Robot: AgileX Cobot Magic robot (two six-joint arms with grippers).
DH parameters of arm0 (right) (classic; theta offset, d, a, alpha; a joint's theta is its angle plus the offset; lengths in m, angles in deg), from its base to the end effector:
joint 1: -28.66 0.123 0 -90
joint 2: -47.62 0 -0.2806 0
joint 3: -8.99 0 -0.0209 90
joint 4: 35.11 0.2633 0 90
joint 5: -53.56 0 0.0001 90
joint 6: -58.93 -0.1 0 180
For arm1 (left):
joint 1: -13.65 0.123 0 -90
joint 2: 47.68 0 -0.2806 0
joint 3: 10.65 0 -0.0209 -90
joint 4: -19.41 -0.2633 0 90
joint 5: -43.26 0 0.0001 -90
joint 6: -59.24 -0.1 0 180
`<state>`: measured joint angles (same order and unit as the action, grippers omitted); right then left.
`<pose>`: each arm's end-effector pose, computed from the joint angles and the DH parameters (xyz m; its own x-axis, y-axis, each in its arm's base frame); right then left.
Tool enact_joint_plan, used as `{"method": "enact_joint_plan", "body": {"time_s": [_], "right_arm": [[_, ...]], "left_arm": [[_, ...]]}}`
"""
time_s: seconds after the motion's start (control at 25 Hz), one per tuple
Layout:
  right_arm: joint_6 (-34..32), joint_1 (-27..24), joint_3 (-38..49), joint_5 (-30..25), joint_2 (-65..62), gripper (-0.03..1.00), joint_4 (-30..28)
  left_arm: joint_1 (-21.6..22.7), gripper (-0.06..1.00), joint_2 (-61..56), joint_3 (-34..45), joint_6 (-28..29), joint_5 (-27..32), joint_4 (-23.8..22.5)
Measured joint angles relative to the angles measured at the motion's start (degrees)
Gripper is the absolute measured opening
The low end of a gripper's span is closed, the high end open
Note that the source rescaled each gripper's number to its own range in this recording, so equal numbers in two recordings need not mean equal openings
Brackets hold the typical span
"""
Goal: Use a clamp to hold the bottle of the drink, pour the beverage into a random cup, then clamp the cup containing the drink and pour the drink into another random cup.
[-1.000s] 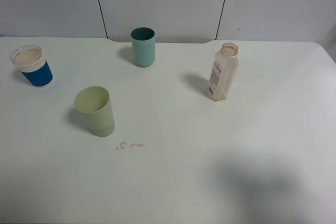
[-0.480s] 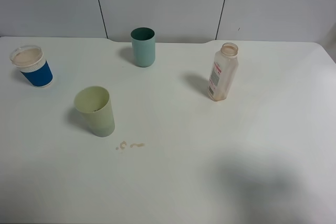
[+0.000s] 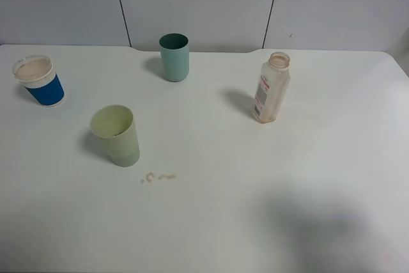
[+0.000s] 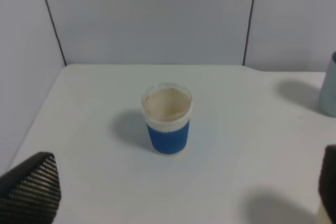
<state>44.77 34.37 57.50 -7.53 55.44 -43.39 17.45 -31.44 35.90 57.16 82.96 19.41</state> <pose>0.0189 -0.0108 0.2792 -0.4449 0.1310 -0.8859 0.0926 0.9907 0.0999 0.0527 0.0035 0.3187 -0.2181 0.0219 -0.9757 -0.0584 0.9977 0.0354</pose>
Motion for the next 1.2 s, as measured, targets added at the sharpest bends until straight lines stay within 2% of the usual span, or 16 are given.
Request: {"method": "enact_joint_plan", "body": {"time_s": [0.2, 0.32, 0.68, 1.04, 1.2], "right_arm": [[0.00, 0.00, 0.00, 0.00, 0.00, 1.00, 0.00], [0.00, 0.00, 0.00, 0.00, 0.00, 1.00, 0.00], [0.00, 0.00, 0.00, 0.00, 0.00, 1.00, 0.00], [0.00, 0.00, 0.00, 0.00, 0.00, 1.00, 0.00], [0.00, 0.00, 0.00, 0.00, 0.00, 1.00, 0.00]], "left_arm": [[0.00, 1.00, 8.43, -0.06, -6.45, -4.38, 0.00], [0.00, 1.00, 12.98, -0.06, -8.09, -7.77, 0.00], [0.00, 1.00, 20.17, 0.55, -8.81, -18.13, 0.58], [0.00, 1.00, 24.57, 10.67, -8.94, -31.11, 0.97], [0.00, 1.00, 25.13, 14.17, -7.41, -34.28, 1.04]]}}
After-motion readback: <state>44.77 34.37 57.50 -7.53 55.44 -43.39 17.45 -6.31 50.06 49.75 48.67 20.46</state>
